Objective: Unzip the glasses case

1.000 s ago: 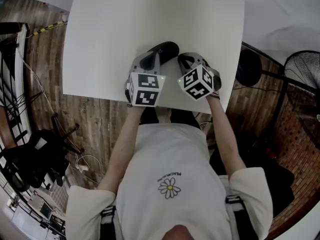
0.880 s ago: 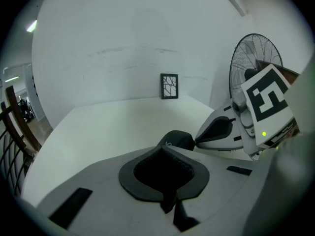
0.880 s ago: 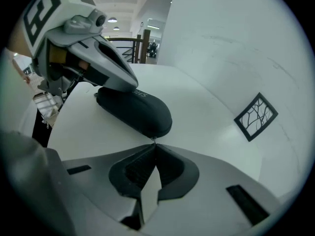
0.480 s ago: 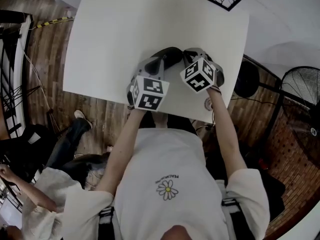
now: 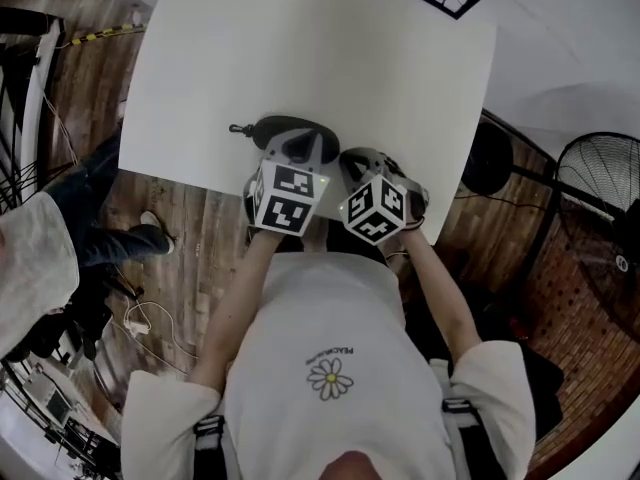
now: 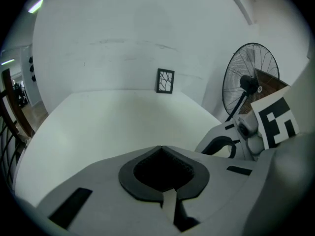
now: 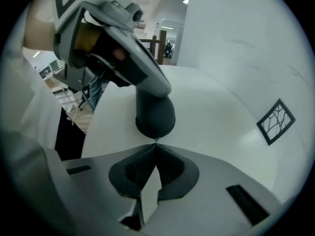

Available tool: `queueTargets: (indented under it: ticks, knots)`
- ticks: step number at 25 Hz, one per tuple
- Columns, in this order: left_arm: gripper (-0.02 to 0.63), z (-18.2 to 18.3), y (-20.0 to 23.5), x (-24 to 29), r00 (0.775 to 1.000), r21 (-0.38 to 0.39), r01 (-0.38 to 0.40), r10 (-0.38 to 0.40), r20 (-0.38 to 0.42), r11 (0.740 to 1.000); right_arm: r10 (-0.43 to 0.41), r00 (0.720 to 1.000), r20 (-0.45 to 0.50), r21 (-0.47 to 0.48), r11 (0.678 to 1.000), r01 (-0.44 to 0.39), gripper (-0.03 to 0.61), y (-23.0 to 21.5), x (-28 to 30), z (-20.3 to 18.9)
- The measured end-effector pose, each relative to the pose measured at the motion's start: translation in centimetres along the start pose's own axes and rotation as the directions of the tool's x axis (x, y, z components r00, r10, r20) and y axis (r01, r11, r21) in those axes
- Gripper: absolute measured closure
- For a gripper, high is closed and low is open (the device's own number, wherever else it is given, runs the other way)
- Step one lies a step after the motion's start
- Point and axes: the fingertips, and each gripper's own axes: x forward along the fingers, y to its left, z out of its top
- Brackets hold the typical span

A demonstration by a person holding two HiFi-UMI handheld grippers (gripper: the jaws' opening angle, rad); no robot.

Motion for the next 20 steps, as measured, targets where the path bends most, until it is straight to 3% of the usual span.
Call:
queueTargets:
  ticks: [4,9,15,20]
  knots:
    - [0.6,-1.4,-0.3,-0.6,1.0,0.018,-0.02,0.02,-0.004,1.0,0.022,1.0,0.007,0.006,1.0,-0.022,0.571,2.4,0.2,0.0]
    - [0.6,-1.4,-0.3,-0.1,0.999,-0.001,-0.016,0.016,-0.041,1.0,0.008,1.0,-0.01,-0.04,0.999,-0.008,0.571,1.6,0.3,-0.3]
    - [0.6,-1.3,-0.3,0.0,1.0,-0.027,0.003,-0.004,-0.019,1.0,-0.004,1.0,-0.013,-0.061,0.998,0.004,0.571,-0.2,0.8,-0.3]
    - [0.6,-1.0,-0.5,0.1,1.0,-0.045,0.008,-0.009,-0.015,0.999,0.045,0.999,0.002,-0.191,0.981,-0.044,0.571,-2.0,1.5,0.7]
